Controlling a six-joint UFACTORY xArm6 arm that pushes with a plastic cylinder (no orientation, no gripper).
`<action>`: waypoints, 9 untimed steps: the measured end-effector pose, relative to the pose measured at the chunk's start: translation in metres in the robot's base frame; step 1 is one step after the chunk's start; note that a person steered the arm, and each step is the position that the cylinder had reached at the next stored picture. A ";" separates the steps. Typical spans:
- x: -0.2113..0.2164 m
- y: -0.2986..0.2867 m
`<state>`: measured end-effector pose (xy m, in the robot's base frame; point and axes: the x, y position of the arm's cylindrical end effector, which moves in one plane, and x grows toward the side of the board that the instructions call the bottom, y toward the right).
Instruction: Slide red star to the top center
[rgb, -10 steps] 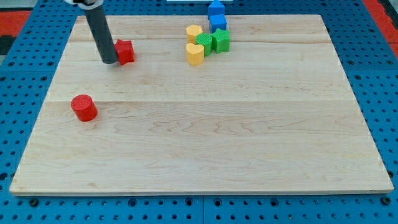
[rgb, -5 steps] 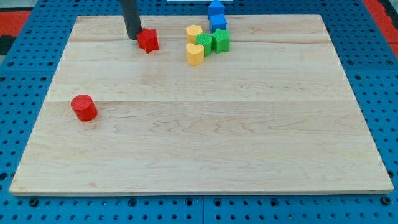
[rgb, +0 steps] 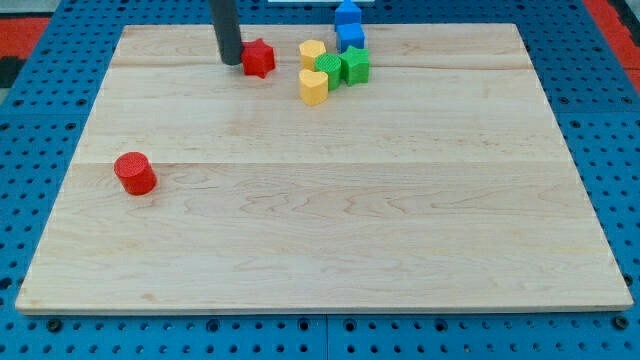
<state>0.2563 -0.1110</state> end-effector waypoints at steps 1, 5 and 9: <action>0.000 0.011; 0.024 0.008; -0.007 0.063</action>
